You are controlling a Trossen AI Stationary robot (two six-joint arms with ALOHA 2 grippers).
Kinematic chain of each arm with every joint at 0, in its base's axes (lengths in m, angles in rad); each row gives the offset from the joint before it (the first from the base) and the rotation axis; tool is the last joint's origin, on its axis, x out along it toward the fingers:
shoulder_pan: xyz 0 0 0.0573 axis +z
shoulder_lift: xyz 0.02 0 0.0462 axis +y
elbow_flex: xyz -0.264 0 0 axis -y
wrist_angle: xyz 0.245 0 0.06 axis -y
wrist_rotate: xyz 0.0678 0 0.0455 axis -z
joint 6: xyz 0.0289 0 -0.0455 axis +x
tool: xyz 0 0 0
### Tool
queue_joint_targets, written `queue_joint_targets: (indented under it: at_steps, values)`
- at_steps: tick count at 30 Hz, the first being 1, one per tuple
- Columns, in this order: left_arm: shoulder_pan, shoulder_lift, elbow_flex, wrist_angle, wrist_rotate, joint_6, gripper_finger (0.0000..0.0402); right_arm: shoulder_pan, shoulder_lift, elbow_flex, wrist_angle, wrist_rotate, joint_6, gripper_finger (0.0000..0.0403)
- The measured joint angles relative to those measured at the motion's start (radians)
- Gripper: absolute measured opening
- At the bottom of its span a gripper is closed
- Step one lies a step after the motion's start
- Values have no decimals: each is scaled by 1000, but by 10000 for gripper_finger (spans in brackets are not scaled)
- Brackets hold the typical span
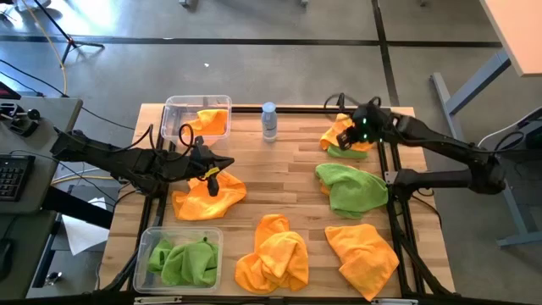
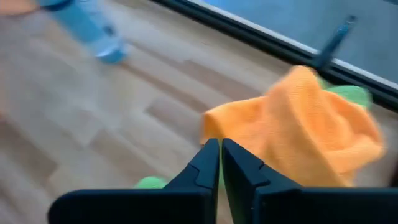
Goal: Sort microfiber towel by color & place in baskets
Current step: Put the yellow microfiber towel into the top transparent bin
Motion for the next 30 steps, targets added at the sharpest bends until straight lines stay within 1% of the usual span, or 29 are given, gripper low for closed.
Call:
queue_joint_targets:
  at_steps: [4, 6, 9, 13, 16, 19, 22, 25, 27, 30]
  values:
    - [20, 13, 0, 35, 0, 38, 0, -168, 60, 0, 0, -117, -92, 51]
    - [32, 13, 0, 37, 0, 36, 0, -220, 105, 0, 0, -131, -121, 72]
    - [45, 13, 0, 37, 0, 6, 0, -270, 171, 0, 0, -89, -143, 104]
    - [51, 13, 0, 37, -1, -6, 0, -297, 246, 0, -2, -43, -150, 137]
    - [51, 13, 0, 37, -1, -7, 0, -300, 294, 0, -2, -26, -169, 154]
    - [51, 13, 0, 36, -1, -6, 0, -300, 339, 0, -3, -20, -179, 161]
    - [50, 13, 0, 36, -1, -6, 0, -300, 378, 0, -4, -17, -184, 160]
    - [50, 13, 0, 35, -1, 11, 0, -300, 405, 0, -7, -17, -184, 138]
    - [50, 13, 0, 35, -1, 55, 0, -300, 411, 0, -11, -16, -177, 107]
    - [55, 13, 0, 36, -1, 95, 0, -299, 402, 0, -35, -16, -146, 37]
